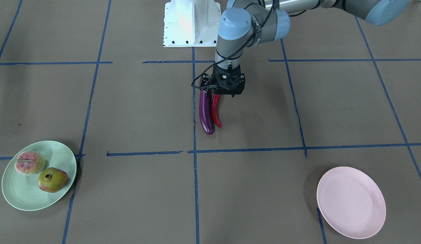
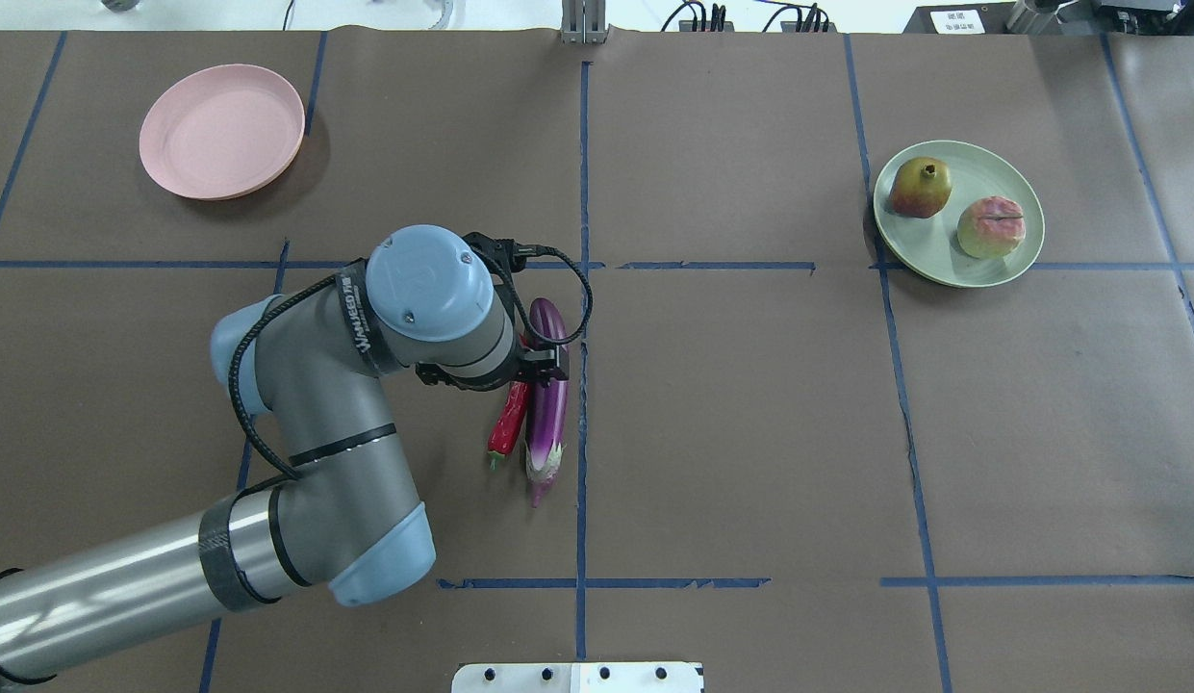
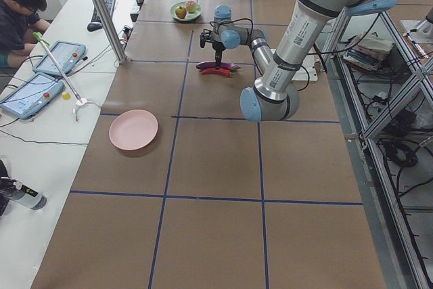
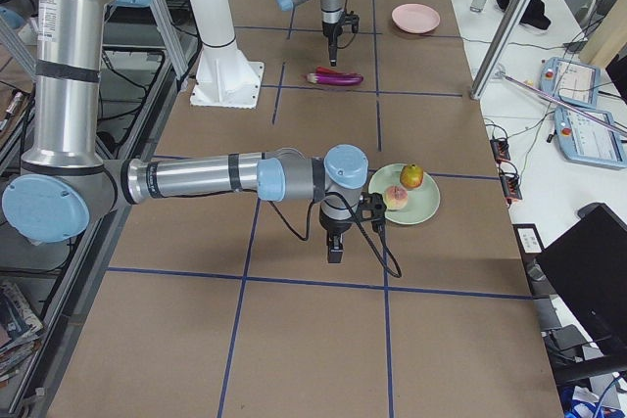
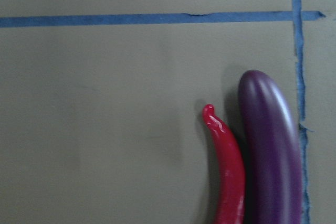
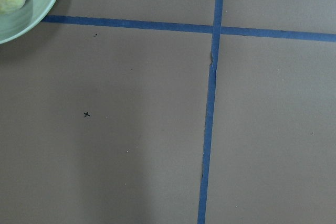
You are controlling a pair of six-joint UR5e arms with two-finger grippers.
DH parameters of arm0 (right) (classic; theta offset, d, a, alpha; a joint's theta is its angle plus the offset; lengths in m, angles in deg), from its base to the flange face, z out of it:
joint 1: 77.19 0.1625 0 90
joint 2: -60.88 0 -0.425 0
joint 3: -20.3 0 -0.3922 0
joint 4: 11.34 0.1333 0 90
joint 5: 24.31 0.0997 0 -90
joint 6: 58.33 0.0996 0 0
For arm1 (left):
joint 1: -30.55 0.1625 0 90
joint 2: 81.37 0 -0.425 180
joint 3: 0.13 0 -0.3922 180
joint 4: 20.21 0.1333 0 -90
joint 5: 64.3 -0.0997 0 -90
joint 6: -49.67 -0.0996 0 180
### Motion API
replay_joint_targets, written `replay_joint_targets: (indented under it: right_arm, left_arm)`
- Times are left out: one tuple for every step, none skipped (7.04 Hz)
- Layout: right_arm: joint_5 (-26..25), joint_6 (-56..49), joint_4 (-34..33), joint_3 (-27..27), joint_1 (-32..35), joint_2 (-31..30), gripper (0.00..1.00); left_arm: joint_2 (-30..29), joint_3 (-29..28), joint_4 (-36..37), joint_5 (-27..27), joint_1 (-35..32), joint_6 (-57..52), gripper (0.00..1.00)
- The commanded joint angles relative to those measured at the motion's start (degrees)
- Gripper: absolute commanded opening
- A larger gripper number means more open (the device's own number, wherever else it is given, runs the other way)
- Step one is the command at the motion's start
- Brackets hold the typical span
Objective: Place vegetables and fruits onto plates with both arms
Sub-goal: 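Move the left gripper down over the purple eggplant and grasp it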
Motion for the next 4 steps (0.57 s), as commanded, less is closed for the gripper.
replay_joint_targets:
  right_arm:
    - [0.0,0.0,0.0,-0.1,0.0,0.0,1.0]
    - [0.1,0.0,0.0,0.0,0.0,0.0,1.0]
    - [0.1,0.0,0.0,-0.1,0.0,0.0,1.0]
    - [0.1,0.0,0.0,-0.1,0.1,0.0,1.0]
  left_arm:
    - [-4.0,-6.0,1.0,-4.5,3.9,2.9,1.0]
    - [-6.0,-8.6,1.0,-5.6,4.1,2.9,0.96]
    - [-6.3,-9.4,0.9,-5.8,4.2,3.0,0.83]
    - [-6.4,-9.3,1.0,-5.7,4.3,2.9,0.58]
